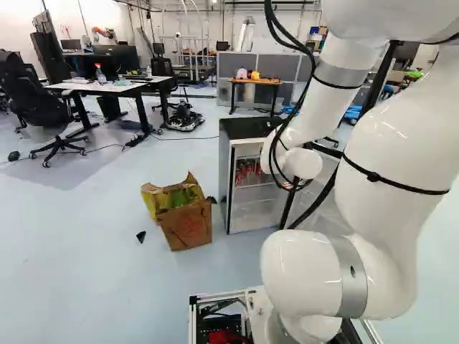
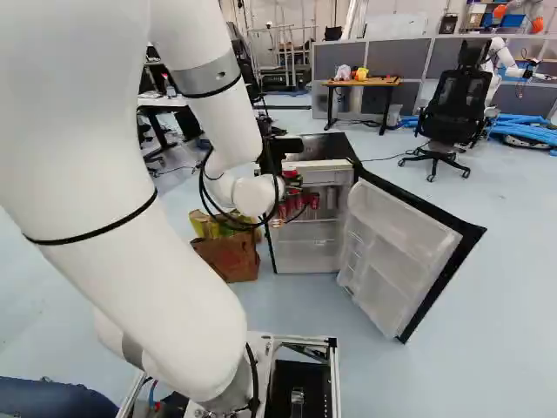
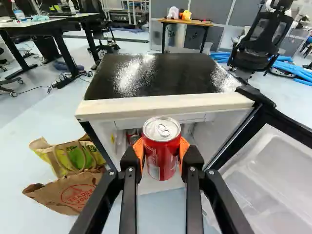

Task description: Grab a drink from the fridge

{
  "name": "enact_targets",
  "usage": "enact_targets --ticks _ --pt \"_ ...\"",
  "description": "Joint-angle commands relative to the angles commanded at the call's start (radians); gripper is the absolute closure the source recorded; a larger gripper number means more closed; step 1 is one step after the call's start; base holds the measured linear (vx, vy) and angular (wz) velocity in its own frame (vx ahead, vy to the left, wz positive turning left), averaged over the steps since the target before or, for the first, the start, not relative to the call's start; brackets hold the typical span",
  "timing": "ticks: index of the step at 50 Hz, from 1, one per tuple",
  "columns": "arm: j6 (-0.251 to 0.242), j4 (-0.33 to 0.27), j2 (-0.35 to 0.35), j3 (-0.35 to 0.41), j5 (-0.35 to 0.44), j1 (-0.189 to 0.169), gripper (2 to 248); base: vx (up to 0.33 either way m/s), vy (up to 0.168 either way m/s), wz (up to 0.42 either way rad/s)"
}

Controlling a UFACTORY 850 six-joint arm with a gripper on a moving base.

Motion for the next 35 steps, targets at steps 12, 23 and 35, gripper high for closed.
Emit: enact_targets --ticks 12,23,35 --pt "0.0 0.0 0.009 -0.024 0.0 0.005 158 0.0 0.0 0.0" --pt "0.0 0.0 0.012 -0.05 0.0 0.01 158 0.0 0.0 0.0" --pt "0.0 0.0 0.01 -0.083 0.0 0.016 158 0.0 0.0 0.0"
